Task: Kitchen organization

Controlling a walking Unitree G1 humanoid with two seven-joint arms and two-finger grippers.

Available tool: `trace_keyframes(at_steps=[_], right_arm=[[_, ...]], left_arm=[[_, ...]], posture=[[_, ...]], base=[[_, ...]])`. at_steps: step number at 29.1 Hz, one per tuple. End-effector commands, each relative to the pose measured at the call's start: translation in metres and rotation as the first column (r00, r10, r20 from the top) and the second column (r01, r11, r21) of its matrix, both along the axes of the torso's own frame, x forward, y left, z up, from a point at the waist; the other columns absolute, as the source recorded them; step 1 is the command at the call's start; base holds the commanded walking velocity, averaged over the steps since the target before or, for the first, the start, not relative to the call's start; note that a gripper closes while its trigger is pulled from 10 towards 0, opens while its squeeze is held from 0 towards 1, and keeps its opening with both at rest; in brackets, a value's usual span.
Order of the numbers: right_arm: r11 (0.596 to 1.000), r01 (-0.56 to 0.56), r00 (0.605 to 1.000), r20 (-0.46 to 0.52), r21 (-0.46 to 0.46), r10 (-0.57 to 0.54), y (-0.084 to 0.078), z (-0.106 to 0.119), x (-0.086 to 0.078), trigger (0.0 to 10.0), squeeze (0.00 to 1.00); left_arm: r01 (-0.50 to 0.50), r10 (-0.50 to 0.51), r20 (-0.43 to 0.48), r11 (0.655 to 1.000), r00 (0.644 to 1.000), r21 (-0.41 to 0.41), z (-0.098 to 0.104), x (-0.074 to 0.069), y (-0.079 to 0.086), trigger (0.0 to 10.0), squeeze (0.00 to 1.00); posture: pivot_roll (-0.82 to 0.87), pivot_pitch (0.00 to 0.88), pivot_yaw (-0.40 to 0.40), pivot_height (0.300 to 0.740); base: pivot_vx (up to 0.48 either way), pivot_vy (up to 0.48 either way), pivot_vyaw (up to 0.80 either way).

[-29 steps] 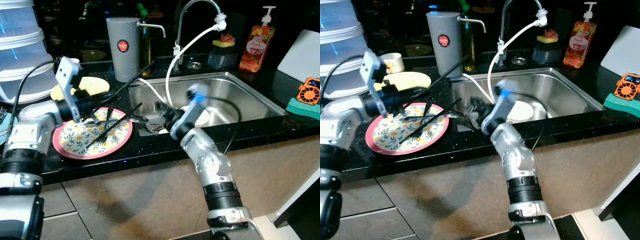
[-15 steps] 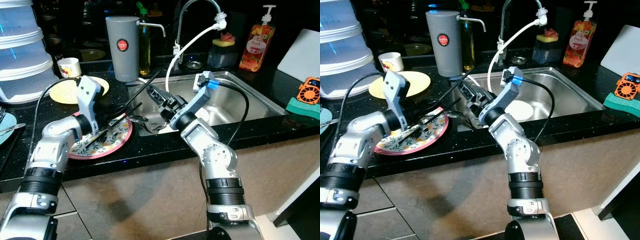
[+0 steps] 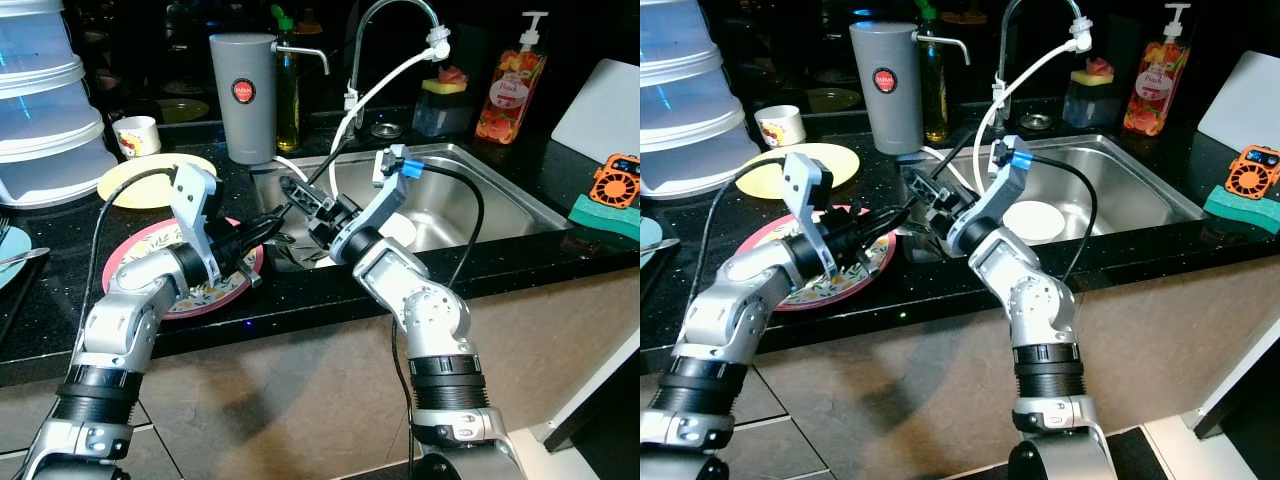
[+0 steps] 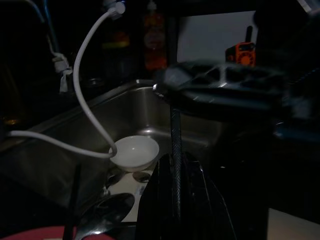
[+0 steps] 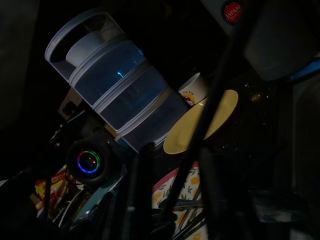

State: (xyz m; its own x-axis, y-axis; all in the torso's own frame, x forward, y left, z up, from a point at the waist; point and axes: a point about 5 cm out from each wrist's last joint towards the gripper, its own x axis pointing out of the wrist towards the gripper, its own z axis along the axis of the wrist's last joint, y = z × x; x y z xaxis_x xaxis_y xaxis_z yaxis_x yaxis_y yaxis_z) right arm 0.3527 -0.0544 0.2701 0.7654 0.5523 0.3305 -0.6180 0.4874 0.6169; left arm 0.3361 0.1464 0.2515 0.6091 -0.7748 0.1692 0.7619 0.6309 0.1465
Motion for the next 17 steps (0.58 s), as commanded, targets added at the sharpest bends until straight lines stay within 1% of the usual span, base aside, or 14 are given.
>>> trace_keyframes(at_steps=[1, 5, 13, 14, 15, 16, 17], right_arm=[[0.997, -0.058, 0.998, -0.023, 0.059, 0.06, 0.0193, 0.0, -0.0044, 0.0, 0.0], [0.997, -0.037, 0.999, -0.017, 0.067, 0.038, 0.0157, 0.0008, -0.0016, 0.0, 0.0], [0.997, -0.033, 0.999, -0.019, 0.075, 0.034, 0.0135, 0.0013, -0.0006, 0.0, 0.0], [0.996, -0.029, 0.999, -0.019, 0.079, 0.031, 0.0129, 0.0012, -0.0003, 0.0, 0.0], [0.996, -0.021, 1.0, -0.02, 0.085, 0.023, 0.0117, 0.0015, 0.0003, 0.0, 0.0], [0.996, -0.016, 1.0, -0.021, 0.089, 0.018, 0.0108, 0.0017, 0.0006, 0.0, 0.0], [0.996, -0.016, 1.0, -0.021, 0.089, 0.018, 0.0108, 0.0017, 0.0006, 0.0, 0.0]], left_arm=[[0.009, -0.009, -0.023, 1.0, 1.0, 0.01, -0.0036, -0.0033, 0.0024, 0.0, 0.0], [0.016, -0.015, -0.036, 1.0, 0.999, 0.015, -0.0047, -0.0064, 0.003, 0.0, 0.0], [0.035, -0.034, -0.054, 0.999, 0.998, 0.03, -0.0068, -0.0098, 0.0008, 0.0, 0.0], [0.027, -0.025, -0.052, 0.999, 0.998, 0.045, -0.0079, -0.0101, 0.0002, 0.0, 0.0], [-0.003, 0.006, -0.038, 0.998, 0.999, 0.065, -0.0087, -0.008, 0.0006, 4.9, 0.54], [-0.025, 0.027, -0.028, 0.997, 0.999, 0.078, -0.0091, -0.0064, 0.0009, 4.9, 0.54], [-0.025, 0.027, -0.028, 0.997, 0.999, 0.078, -0.0091, -0.0064, 0.0009, 4.9, 0.54]], posture=[[0.03, 0.02, 0.004, 0.74], [0.04, 0.007, -0.001, 0.74], [0.04, 0.0, 0.0, 0.74], [0.03, 0.0, 0.001, 0.74], [0.04, 0.0, -0.001, 0.74], [0.04, 0.0, -0.001, 0.74], [0.04, 0.0, -0.001, 0.74]], base=[[0.0, 0.0, 0.0], [0.0, 0.0, 0.0], [0.0, 0.0, 0.0], [0.0, 0.0, 0.0], [0.0, 0.0, 0.0], [0.0, 0.0, 0.0], [0.0, 0.0, 0.0]])
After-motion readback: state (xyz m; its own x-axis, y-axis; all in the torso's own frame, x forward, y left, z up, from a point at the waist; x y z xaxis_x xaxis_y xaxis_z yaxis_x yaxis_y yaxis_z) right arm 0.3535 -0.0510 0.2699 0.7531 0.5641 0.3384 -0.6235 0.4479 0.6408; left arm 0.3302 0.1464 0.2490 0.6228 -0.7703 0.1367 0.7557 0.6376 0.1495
